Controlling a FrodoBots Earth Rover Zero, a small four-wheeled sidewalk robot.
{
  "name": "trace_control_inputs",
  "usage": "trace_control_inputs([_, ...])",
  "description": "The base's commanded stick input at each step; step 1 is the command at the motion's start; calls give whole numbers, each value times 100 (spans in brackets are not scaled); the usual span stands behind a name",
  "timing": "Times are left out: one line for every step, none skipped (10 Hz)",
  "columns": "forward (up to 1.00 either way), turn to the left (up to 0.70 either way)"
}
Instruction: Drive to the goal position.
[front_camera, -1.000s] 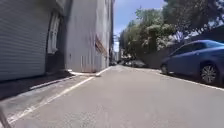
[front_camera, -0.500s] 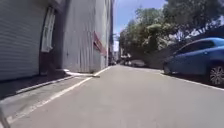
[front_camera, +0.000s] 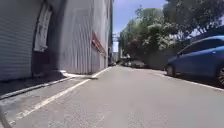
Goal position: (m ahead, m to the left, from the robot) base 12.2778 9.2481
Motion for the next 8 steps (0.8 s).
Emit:
trace_control_inputs([70,0])
trace_control_inputs([70,0])
trace_control_inputs([70,0])
trace_control_inputs([70,0])
trace_control_inputs([70,0])
trace_control_inputs([70,0])
trace_control_inputs([70,0])
trace_control_inputs([70,0])
